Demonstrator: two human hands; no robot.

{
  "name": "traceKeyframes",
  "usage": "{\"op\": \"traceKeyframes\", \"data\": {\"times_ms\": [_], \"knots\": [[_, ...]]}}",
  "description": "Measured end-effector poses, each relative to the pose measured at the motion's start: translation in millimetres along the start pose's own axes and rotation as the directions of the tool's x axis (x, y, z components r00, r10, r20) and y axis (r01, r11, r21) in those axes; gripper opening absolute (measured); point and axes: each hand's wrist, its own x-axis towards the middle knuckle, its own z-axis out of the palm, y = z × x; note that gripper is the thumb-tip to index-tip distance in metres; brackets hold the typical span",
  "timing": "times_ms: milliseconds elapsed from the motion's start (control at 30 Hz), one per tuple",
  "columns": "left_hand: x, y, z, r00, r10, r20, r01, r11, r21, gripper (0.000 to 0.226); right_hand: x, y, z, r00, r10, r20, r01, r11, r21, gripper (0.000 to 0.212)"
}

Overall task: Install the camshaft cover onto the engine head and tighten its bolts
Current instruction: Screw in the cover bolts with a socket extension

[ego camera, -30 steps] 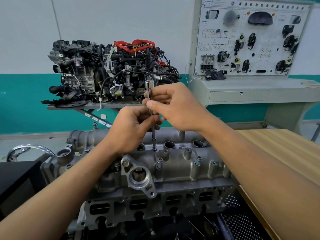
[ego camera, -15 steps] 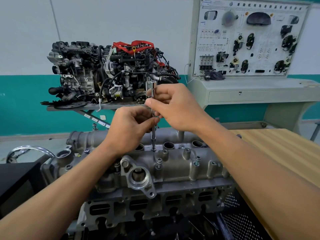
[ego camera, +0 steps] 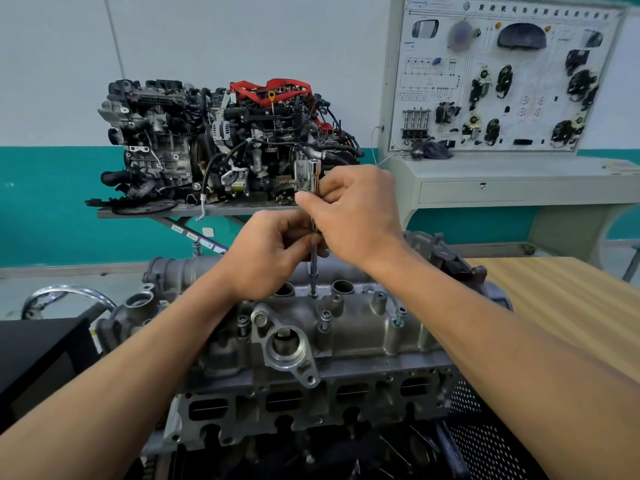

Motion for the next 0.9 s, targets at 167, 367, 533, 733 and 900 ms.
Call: {"op": "traceKeyframes", "data": {"times_ms": [167, 367, 533, 733, 900], "knots": [[3, 13, -4, 0.99, 0.001, -0.143, -0.002, 1.0, -0.005, 0.015, 14, -20, -8, 0.995, 0.002, 0.103, -0.01, 0.997, 0.081, 0.019], [7, 42, -56, 0.956, 0.025, -0.293, -0.016, 0.999, 0.034, 0.004, 43, -57, 1, 0.983, -0.105, 0.153, 0.054, 0.95, 0.306, 0.023], [-18, 31, -77, 0.935, -0.094, -0.343, 0.134, 0.986, 0.095, 0.014, 33, -53, 32, 0.929, -0.101, 0.357, -0.04, 0.929, 0.369, 0.024], [-24, 11, -68, 0.921, -0.195, -0.337, 0.209, 0.978, 0.008, 0.022, 27, -41, 44, 0.877, -0.142, 0.459, 0.068, 0.982, 0.174, 0.027], [-19, 0, -59, 0.921, -0.229, -0.316, 0.239, 0.971, -0.007, 0.024, 25, -32, 38, 0.862, -0.147, 0.485, 0.095, 0.987, 0.13, 0.025]]}}
